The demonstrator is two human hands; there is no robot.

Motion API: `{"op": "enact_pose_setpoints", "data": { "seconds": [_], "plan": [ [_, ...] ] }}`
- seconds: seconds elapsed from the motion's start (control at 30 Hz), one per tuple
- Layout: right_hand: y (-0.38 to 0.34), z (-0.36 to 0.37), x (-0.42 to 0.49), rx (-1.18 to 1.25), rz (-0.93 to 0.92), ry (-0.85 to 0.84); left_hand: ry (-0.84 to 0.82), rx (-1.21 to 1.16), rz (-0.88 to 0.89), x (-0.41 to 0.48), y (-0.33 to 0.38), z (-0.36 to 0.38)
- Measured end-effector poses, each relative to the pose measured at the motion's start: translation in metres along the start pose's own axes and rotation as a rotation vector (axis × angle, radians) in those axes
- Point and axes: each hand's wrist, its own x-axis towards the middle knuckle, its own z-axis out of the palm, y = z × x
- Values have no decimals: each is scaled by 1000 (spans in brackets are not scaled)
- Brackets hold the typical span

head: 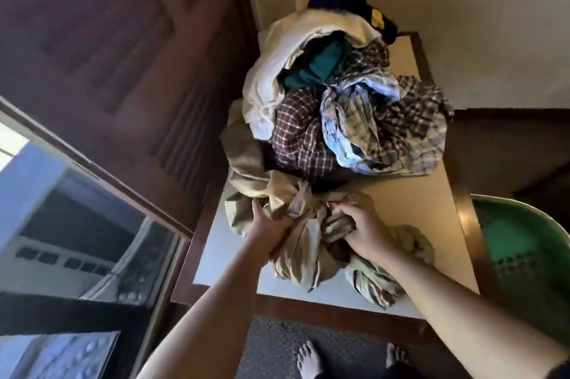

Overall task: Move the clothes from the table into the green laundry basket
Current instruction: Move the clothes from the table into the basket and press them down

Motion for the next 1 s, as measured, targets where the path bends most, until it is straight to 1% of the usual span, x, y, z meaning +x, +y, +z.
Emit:
{"op": "enact_pose_setpoints", "data": {
  "seconds": [0.07,0.1,0.13,0.2,0.27,0.33,0.4,0.43,0.47,0.53,0.57,0.6,0.67,0.73,0.77,0.8,0.83,0.9,0.93,0.97,1.0],
  "plan": [
    [-12,2,-2,100,-94,84,-99,-213,25,1,0,-7],
    [-19,2,-3,112,-142,106,-160,-268,29,2,2,-10],
    [-26,1,-2,110,-178,107,-213,-284,31,2,4,-15],
    [-39,-4,-1,77,-223,77,-270,-239,43,3,9,-25],
    [-48,-6,3,-39,-267,53,-286,-104,106,5,18,-32],
    [-52,-4,10,-197,-285,33,-313,115,233,3,30,-36],
    [-55,-3,16,-277,-312,2,-358,312,334,-1,43,-39],
    [-60,-2,19,-246,-332,-44,-371,407,367,-1,49,-43],
    [-68,-2,22,-164,-351,-106,-366,506,385,-4,57,-47],
    [-83,-3,26,13,-413,-197,-377,605,454,-7,68,-55],
    [-88,-3,27,51,-446,-174,-388,595,529,-9,70,-59],
    [-89,-2,29,54,-463,-115,-385,541,579,-10,70,-63],
    [-85,-2,29,32,-413,4,-349,255,542,-12,62,-70],
    [-76,-4,28,-27,-383,94,-258,-36,498,-2,49,-76],
    [-74,-4,27,-66,-382,130,-209,-88,479,4,46,-76],
    [-76,-3,25,-105,-400,150,-201,-68,446,12,45,-76],
    [-77,-3,25,-106,-410,169,-254,-21,411,17,45,-75],
    [-75,-2,25,-99,-389,208,-488,0,358,20,50,-67],
    [-73,-2,25,-116,-389,246,-555,-3,328,19,55,-62],
    [-72,-6,27,-68,-378,266,-582,-8,313,14,61,-58],
    [-76,-13,29,44,-367,257,-566,-25,325,12,67,-55]
  ]
}}
